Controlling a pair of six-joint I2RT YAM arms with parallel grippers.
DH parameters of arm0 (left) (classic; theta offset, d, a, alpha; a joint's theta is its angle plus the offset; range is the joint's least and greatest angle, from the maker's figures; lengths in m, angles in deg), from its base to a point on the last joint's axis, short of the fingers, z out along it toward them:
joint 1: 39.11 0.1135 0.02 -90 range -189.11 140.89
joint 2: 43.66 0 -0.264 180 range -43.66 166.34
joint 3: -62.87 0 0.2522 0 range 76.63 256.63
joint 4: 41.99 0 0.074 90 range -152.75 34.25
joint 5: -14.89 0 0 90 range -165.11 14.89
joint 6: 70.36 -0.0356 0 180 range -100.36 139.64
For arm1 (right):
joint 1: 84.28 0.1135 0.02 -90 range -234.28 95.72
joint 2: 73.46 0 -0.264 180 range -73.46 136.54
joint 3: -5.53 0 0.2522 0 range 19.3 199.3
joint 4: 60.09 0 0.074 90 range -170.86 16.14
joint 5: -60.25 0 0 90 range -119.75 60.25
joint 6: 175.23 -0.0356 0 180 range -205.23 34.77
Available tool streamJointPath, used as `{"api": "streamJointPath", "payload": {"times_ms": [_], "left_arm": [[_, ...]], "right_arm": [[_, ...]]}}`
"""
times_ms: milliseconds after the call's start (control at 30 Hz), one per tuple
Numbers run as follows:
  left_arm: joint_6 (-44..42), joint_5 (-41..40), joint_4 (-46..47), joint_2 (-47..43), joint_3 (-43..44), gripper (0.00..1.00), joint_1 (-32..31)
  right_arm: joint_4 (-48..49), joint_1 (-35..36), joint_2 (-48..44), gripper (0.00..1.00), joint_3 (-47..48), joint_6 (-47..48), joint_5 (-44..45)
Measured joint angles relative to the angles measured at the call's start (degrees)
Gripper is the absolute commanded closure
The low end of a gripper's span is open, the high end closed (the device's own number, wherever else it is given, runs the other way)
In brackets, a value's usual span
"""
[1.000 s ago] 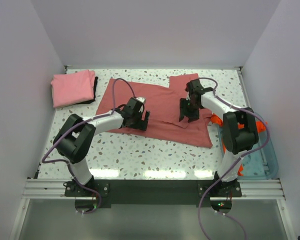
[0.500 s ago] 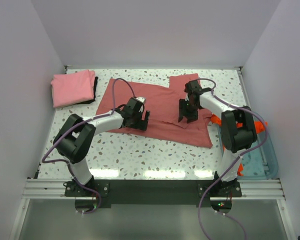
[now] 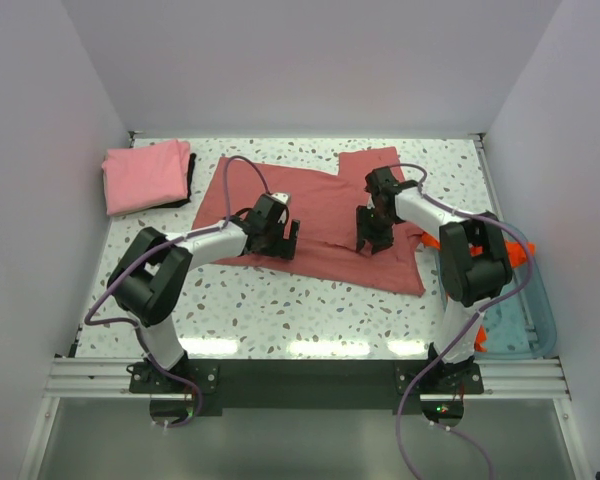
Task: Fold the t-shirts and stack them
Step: Fold the tshirt
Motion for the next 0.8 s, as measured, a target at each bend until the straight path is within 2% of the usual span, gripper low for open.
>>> {"api": "streamJointPath", "payload": {"times_ms": [333,500,567,800], "left_arm": [[0.02,-0.02,-0.02,0.02,0.04,0.08,0.00],[0.04,-0.07,-0.02,0.02,0.04,0.08,0.00],[0.04,-0.07,-0.02,0.02,0.04,0.08,0.00],[0.76,-0.26,0.00,0.02,0.04,0.08,0.00]], "right_arm": [[0.24,0.11,-0.02,0.67,-2.27,-0.04,0.20],[0.42,0.11,-0.02,0.78,-2.23,0.07,0.20],[0.26,0.11,-0.02,0.78,-1.84,0.26,0.35],[-1.38,0.15,1.88,0.89,6.36,1.20,0.79]]}}
